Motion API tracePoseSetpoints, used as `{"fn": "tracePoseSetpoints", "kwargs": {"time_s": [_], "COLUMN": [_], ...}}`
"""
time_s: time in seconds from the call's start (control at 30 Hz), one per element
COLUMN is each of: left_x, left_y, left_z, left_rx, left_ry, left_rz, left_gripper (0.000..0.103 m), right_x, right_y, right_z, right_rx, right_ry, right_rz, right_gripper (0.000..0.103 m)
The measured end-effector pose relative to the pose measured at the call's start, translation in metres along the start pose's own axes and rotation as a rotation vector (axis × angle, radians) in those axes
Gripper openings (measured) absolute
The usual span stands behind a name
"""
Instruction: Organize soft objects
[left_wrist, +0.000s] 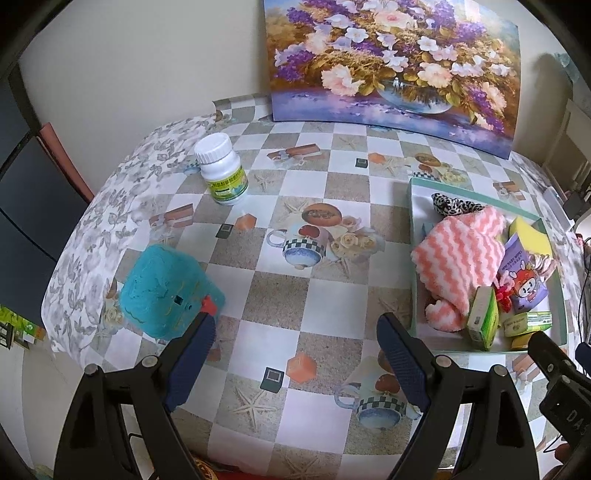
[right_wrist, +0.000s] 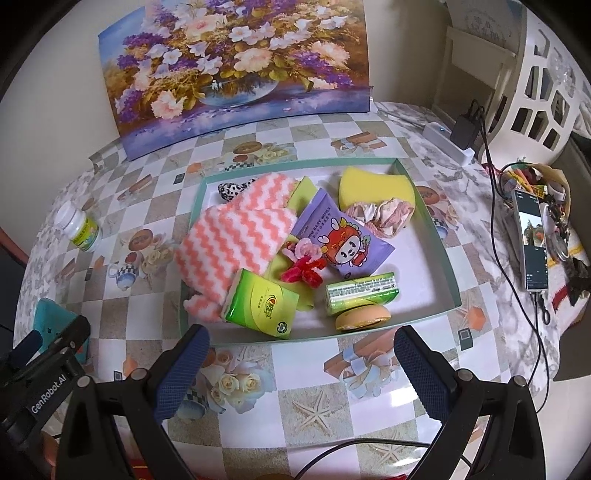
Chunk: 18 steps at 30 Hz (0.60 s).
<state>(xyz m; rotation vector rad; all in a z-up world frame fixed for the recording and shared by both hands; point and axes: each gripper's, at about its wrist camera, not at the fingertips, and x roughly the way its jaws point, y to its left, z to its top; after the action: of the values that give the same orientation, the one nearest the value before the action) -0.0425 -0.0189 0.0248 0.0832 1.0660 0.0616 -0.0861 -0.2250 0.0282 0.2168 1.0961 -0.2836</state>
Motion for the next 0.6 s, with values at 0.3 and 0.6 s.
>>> {"fn": "tracePoseSetpoints", "kwargs": {"time_s": [0.3, 0.6], "left_x": [0.0046, 0.0037], "left_y": [0.0034, 0.0037], "left_z": [0.0024, 0.0035], "left_rx": [-0.007, -0.009], "left_ry": [0.023, 0.019], "left_rz": [-0.002, -0.004], "left_gripper": [0.089, 0.089], "right_x": [0.0016, 0.0012], "right_y": [-0.0030, 0.0006], "right_z": [0.0030, 0.0034], "right_rx": [-0.004, -0.024], "right_ry": [-0.004, -0.009], "right_rz": [-0.014, -0.025], "right_gripper": [0.101, 0.101]}}
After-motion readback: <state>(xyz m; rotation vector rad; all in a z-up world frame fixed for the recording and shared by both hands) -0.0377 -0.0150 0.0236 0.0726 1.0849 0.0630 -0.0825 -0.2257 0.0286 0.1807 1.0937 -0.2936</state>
